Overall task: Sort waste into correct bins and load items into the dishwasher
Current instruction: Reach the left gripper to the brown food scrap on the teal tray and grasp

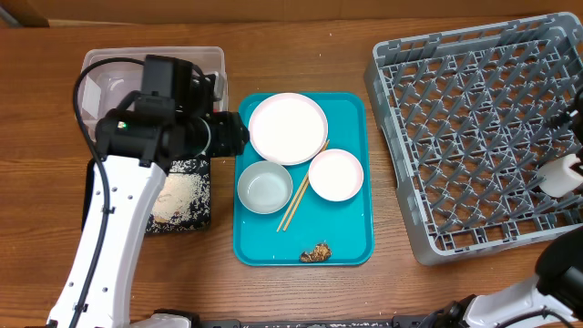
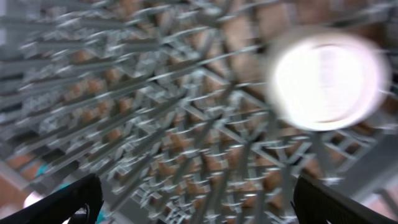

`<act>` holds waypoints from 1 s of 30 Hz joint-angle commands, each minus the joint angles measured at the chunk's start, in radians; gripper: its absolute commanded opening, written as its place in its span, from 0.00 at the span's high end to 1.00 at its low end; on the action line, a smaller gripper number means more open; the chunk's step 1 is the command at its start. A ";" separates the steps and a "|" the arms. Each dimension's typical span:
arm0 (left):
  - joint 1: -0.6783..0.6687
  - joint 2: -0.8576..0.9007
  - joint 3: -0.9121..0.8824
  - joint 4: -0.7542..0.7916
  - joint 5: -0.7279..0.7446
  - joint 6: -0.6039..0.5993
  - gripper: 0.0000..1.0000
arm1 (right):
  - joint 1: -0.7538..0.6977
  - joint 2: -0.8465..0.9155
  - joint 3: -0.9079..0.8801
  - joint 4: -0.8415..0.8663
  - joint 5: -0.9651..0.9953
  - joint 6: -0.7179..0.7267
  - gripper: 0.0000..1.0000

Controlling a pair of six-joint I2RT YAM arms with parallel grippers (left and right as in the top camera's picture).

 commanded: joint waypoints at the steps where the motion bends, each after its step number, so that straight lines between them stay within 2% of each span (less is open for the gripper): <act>1: -0.072 -0.011 0.011 -0.009 -0.036 0.074 0.41 | 0.056 -0.168 0.008 0.004 -0.136 -0.079 0.00; 8: -0.284 0.050 0.011 -0.075 -0.139 0.143 0.38 | 0.219 -0.338 0.008 -0.047 -0.116 -0.079 0.00; 14: -0.438 0.186 0.011 -0.164 -0.149 0.142 0.38 | 0.329 -0.348 0.006 -0.111 -0.043 -0.079 0.00; 23: -0.599 0.397 0.011 -0.242 -0.148 0.143 0.35 | 0.339 -0.348 0.006 -0.103 -0.035 -0.079 0.00; 30: -0.665 0.498 0.011 -0.252 -0.148 0.154 0.35 | 0.339 -0.348 0.006 -0.103 -0.020 -0.079 0.00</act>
